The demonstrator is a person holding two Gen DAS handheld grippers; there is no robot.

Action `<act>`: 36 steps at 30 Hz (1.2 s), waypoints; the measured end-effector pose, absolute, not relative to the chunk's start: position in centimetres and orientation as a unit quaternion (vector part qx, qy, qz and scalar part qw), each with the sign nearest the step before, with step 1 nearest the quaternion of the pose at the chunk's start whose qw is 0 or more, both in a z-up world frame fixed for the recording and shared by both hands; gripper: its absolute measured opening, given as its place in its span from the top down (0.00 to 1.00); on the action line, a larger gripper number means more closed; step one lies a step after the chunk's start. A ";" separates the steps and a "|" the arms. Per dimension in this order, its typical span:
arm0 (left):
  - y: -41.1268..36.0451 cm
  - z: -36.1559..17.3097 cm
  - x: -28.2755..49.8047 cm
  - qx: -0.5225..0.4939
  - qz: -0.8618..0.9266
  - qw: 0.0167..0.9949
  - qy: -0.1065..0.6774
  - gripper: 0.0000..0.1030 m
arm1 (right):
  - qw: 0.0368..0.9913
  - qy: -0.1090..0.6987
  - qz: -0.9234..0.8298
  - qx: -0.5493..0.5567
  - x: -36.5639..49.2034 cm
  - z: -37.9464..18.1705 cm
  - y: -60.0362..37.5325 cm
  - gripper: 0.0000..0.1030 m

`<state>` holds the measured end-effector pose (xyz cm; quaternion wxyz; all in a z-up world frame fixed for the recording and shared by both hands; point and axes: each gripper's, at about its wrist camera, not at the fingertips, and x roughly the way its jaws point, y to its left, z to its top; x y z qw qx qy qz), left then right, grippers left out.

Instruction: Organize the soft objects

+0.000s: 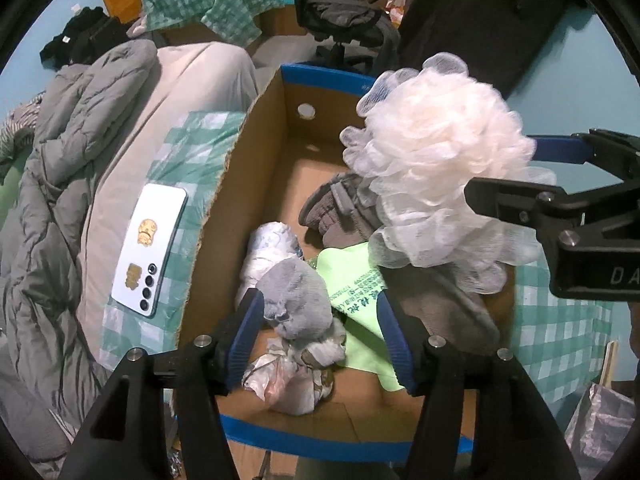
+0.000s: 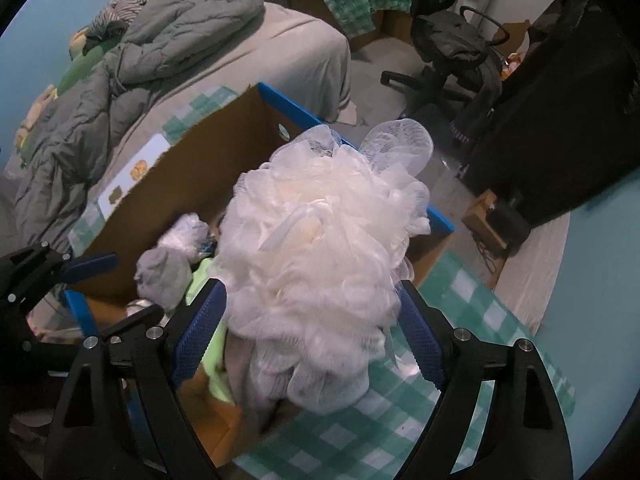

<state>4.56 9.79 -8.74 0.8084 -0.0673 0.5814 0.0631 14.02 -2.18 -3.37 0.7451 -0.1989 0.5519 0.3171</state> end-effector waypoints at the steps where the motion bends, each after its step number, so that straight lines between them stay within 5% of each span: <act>1: 9.7 -8.4 4.4 -0.067 0.063 0.810 0.579 0.40 | 0.747 0.551 0.317 -0.196 13.9 -3.1 -2.4 0.18; 8: 9.3 -6.3 3.5 -0.063 0.063 0.819 0.567 0.36 | 0.758 0.540 0.320 -0.178 12.3 -1.2 -4.0 0.18; 11: 9.1 -5.4 3.0 -0.063 0.063 0.821 0.564 0.26 | 0.763 0.538 0.318 -0.168 11.6 -0.3 -5.0 0.18; 36: 6.2 2.1 0.3 -0.039 0.041 0.866 0.497 0.10 | 0.839 0.499 0.203 -0.075 7.9 6.7 -14.9 0.18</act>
